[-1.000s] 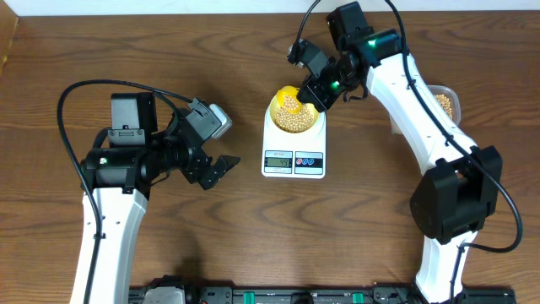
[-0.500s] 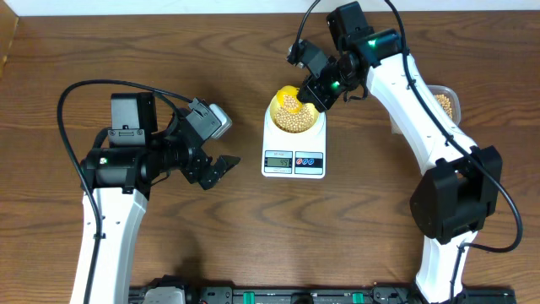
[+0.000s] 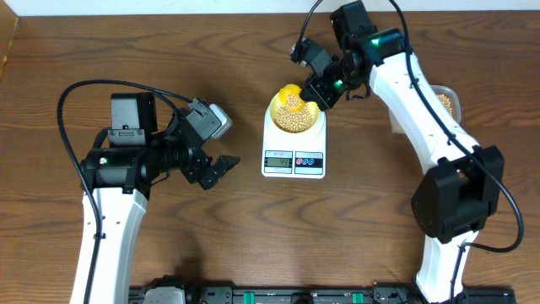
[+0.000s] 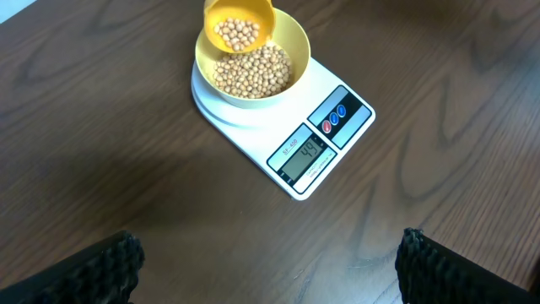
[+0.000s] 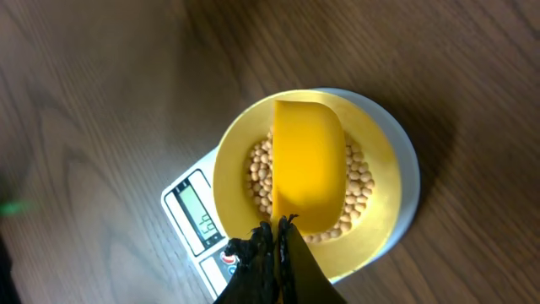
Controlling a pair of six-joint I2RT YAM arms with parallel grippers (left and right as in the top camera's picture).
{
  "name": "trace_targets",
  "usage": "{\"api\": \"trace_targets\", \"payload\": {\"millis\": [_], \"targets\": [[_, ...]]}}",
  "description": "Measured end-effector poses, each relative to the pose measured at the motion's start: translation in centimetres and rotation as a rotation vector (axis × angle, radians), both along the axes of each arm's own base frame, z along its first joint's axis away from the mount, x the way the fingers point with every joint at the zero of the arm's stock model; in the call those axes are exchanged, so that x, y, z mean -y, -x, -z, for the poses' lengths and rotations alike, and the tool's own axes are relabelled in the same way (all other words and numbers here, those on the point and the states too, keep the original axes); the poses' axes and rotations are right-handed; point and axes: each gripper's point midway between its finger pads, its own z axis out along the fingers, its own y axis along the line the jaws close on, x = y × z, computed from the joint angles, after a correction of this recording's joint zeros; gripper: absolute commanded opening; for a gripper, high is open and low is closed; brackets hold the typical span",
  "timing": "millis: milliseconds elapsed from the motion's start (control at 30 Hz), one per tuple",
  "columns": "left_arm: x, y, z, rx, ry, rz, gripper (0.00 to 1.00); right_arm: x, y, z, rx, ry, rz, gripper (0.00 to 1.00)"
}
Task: Scoop item into bowl and weigh 50g on scale
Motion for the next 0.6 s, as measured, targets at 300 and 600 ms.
{"api": "trace_targets", "payload": {"millis": [300, 600], "targets": [[-0.01, 0.00, 0.00, 0.000, 0.000, 0.000, 0.98, 0.12, -0.06, 0.02, 0.013, 0.003, -0.016, 0.01], [0.00, 0.00, 0.00, 0.000, 0.000, 0.000, 0.98, 0.10, -0.06, -0.02, 0.016, 0.003, -0.021, 0.01]]}}
